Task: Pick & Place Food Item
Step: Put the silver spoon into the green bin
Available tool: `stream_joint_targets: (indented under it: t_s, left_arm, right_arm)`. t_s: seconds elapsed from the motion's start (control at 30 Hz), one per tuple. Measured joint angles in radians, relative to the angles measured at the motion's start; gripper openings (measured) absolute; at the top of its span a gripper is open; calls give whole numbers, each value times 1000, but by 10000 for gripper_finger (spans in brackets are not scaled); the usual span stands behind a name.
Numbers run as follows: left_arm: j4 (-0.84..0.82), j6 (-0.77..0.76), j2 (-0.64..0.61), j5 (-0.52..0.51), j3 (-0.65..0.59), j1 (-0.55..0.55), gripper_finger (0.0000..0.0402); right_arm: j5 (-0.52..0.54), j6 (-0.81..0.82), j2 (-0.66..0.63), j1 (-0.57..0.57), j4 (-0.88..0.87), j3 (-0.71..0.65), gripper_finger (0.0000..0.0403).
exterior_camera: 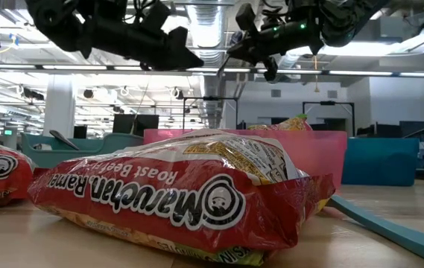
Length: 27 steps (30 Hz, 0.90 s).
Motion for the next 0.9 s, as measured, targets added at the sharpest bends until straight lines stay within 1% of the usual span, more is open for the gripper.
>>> stream_joint_targets:
  t_s: [0.07,0.27,0.47,0.53,0.63,0.77,0.9]
  left_arm:
    - [19,-1,15,0,0,10,154]
    - [94,-75,67,5,0,47,154]
    - [234,-76,132,9,0,63,154]
    - [233,-76,141,45,0,63,154]
    - [236,-76,148,79,0,63,154]
    - [239,-76,149,80,0,63,154]
    - [272,-76,149,80,0,63,154]
  right_arm:
    - [-3,20,0,3,2,0,3]
    - [18,22,0,35,27,0,4]
    - [35,30,30,63,101,0,5]
    - [38,35,44,67,135,1,5]
    - [41,38,54,66,135,0,5]
    - [80,38,54,67,141,0,5]
    - [91,38,54,73,149,1,6]
